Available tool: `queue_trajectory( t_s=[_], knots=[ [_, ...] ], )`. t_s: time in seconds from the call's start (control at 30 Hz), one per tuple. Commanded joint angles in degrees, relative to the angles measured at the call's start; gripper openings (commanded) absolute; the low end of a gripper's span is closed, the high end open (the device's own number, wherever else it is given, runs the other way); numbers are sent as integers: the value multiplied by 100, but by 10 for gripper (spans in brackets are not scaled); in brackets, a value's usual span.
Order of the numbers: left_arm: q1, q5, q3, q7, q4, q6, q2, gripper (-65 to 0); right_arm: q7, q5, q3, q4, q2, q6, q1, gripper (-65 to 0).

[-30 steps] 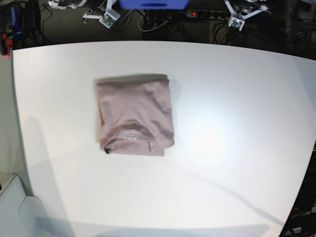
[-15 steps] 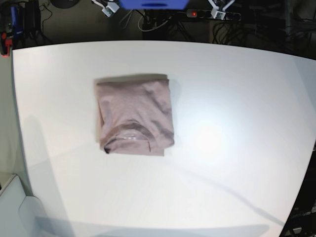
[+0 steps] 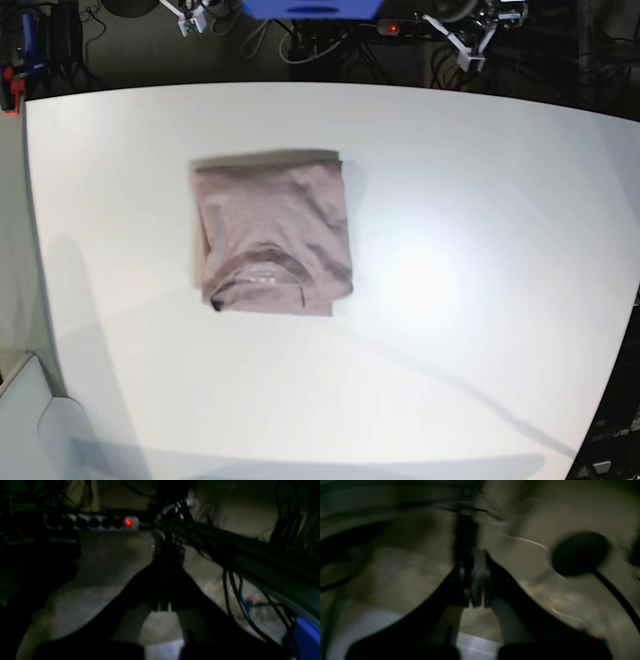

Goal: Layout the t-shirt on the table in an organized manner, then fold the t-shirt properly

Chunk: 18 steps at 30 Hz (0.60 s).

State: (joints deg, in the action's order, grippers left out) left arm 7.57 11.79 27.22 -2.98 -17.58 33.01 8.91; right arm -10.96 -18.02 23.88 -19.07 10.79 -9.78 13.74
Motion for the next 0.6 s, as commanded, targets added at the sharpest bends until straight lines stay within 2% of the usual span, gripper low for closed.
queue_trajectory(
  t_s=[0.0,0.07,0.13,0.23,0.33,0.4,0.47,0.57],
  knots=[
    [-32,-23,-10,57,-31,-123,28,-649,-157,-4,-1,180,-54,376,-68,-650],
    [-32,-14,-10,57,-31,-449,-16,-649,-394,-13,-1,487,-195,1079,-182,-650],
    [-58,-14,-19,57,-22,-554,-69,-649,-658,-13,-1,698,-309,1791,-235,-650],
    [-129,-14,-327,57,216,-607,-157,-649,-904,-13,8,777,-520,2398,-235,-650],
    [-393,-76,-696,65,690,-730,-174,-649,-948,-13,8,777,-591,2574,-235,-650],
    [-410,-76,-696,118,787,-1108,-209,-649,-957,-13,8,777,-591,2574,-244,-650],
    [-401,-32,-740,443,831,-1574,-227,-648,-939,-13,8,777,-564,2574,-253,-650],
    [-393,-32,-740,734,998,-1899,-297,-648,-948,-4,25,777,-494,2574,-270,-650]
  ],
)
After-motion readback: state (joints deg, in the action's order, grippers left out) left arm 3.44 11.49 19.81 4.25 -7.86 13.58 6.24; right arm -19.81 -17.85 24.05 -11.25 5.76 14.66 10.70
